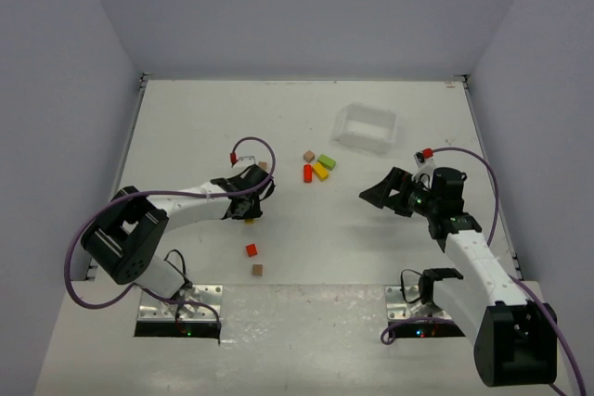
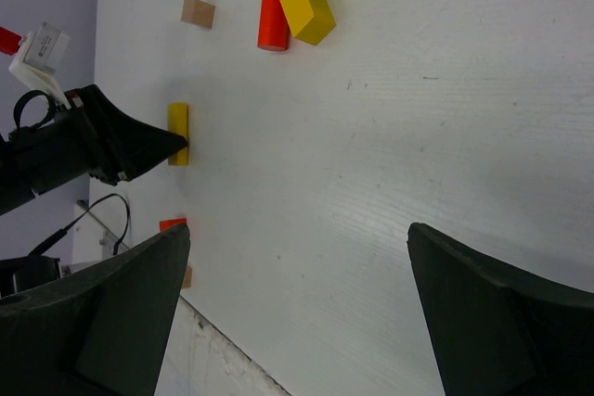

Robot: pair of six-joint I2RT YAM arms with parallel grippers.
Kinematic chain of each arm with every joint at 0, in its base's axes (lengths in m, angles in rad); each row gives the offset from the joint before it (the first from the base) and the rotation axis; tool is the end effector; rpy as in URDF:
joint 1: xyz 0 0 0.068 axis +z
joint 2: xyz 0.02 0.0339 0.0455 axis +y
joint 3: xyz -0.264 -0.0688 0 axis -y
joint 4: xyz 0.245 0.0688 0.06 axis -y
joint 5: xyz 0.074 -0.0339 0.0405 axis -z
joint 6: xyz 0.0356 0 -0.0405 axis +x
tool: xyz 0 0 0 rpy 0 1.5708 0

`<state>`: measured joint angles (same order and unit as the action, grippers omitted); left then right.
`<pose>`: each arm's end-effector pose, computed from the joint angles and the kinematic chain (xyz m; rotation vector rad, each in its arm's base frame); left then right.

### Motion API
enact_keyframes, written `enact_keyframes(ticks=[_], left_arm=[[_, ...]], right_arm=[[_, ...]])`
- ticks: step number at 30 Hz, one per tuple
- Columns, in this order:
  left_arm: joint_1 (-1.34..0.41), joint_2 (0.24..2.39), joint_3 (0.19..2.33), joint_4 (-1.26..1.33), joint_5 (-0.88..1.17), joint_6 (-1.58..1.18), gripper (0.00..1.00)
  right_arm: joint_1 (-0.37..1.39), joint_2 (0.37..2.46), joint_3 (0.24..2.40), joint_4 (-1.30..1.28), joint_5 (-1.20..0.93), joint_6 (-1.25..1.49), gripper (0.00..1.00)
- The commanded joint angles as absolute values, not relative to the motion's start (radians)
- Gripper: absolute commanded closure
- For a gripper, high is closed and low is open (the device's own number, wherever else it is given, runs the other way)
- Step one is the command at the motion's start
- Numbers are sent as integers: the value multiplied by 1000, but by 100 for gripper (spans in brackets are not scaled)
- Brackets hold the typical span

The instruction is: Build the wood block tower

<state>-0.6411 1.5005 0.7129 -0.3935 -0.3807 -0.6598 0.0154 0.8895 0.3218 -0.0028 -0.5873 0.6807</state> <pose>0.2143 -0.1434 0.1465 -0.1234 2.6035 0.0881 0.1795 0.0225 0.1814 0.3716 2.1792 1.0265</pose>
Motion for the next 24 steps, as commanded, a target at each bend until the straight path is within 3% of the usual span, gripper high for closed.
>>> enact_keyframes(ticks=[1, 14, 22, 24], left_arm=[[-649, 1479, 755, -368, -414, -667, 94], [-649, 1526, 764, -363, -407, -666, 78], [-649, 1487, 759, -362, -392, -653, 35], [-649, 1463, 763, -362, -386, -646, 29]], right_arm=[[15, 891, 331, 23, -591, 669, 1], [15, 906, 334, 14, -580, 672, 1], [15, 924, 341, 7, -579, 672, 1], [16, 926, 342, 6, -580, 671, 1]])
